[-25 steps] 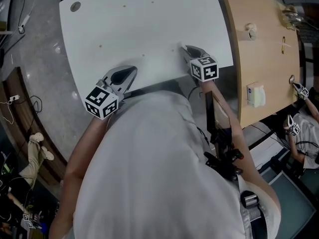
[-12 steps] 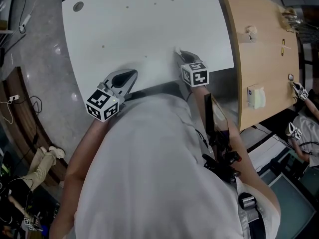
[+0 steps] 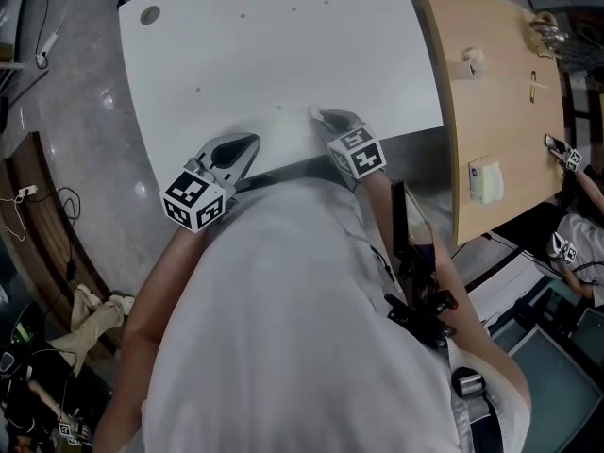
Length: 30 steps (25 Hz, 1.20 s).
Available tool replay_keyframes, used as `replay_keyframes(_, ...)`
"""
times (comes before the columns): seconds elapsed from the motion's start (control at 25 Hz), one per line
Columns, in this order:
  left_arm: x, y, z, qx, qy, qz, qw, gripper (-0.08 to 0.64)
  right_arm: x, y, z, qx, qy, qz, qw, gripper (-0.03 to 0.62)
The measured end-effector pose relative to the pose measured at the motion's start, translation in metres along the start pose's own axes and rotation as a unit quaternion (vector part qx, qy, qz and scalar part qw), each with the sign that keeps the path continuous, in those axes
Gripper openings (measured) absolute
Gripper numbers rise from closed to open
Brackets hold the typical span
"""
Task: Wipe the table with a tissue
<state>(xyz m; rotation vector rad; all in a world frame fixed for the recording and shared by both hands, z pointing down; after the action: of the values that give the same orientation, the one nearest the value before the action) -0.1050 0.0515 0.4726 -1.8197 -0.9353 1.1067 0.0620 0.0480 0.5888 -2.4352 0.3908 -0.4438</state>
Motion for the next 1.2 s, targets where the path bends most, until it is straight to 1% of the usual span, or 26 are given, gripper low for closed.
replay_keyframes(0.2,0.002,0.003,-0.002,0.002,-0.003,-0.002,1.0,0.006,-0.017,-0.012,0.002,-0.027,0.034,0.039,0.998,0.055)
replay_keyframes(0.24,0.001,0.003,-0.002,0.003,-0.003,-0.003,1.0,0.006,-0.022,-0.014,0.002,-0.035,0.046,0.046,0.997,0.055)
replay_keyframes(0.28,0.001,0.004,-0.002,0.003,-0.003,-0.004,1.0,0.006,-0.028,-0.016,0.003,-0.042,0.067,0.047,0.996,0.055)
replay_keyframes(0.32,0.002,0.004,-0.002,0.004,-0.003,-0.005,1.0,0.006,-0.033,-0.017,0.005,-0.043,0.094,0.034,0.994,0.056)
replay_keyframes(0.36,0.002,0.005,-0.002,0.005,-0.002,-0.005,1.0,0.006,-0.036,-0.015,0.008,-0.032,0.118,0.005,0.992,0.055)
replay_keyframes(0.4,0.002,0.006,-0.001,0.007,-0.001,-0.006,1.0,0.006,-0.035,-0.009,0.013,-0.009,0.134,-0.035,0.99,0.055)
replay_keyframes(0.44,0.001,0.006,0.0,0.007,0.0,-0.006,1.0,0.006,-0.031,-0.003,0.018,0.018,0.14,-0.072,0.987,0.055)
replay_keyframes(0.48,-0.001,0.005,0.001,0.008,0.002,-0.005,1.0,0.006,-0.028,0.004,0.021,0.039,0.14,-0.095,0.985,0.055)
replay_keyframes(0.52,-0.003,0.004,0.003,0.007,0.005,-0.004,1.0,0.006,-0.026,0.009,0.022,0.05,0.137,-0.102,0.984,0.055)
replay_keyframes(0.76,-0.006,0.0,0.015,0.013,0.023,0.0,0.9996,0.006,-0.023,0.019,0.01,0.036,0.113,-0.068,0.991,0.057)
replay_keyframes(0.84,-0.008,0.001,0.021,0.019,0.034,0.005,0.9992,0.006,-0.024,0.025,0.004,0.033,0.103,-0.049,0.993,0.057)
replay_keyframes(1.08,-0.015,-0.007,0.046,0.035,0.08,0.022,0.996,0.006,-0.023,0.052,-0.021,0.018,0.098,0.026,0.995,0.057)
replay_keyframes(1.2,-0.013,-0.015,0.058,0.043,0.109,0.033,0.9926,0.006,-0.017,0.062,-0.03,0.016,0.094,0.046,0.994,0.057)
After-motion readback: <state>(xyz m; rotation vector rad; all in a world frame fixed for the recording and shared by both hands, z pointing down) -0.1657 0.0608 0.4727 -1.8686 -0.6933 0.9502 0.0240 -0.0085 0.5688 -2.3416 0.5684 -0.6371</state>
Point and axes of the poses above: the fingertips, and each gripper's own axes: z backward along the fingers, x to its right, y out of its top, the point moved 2 cm from there along z, backward along the fingers, and after that the axes turned 8 degrees about -z, right-handed, at the moved point
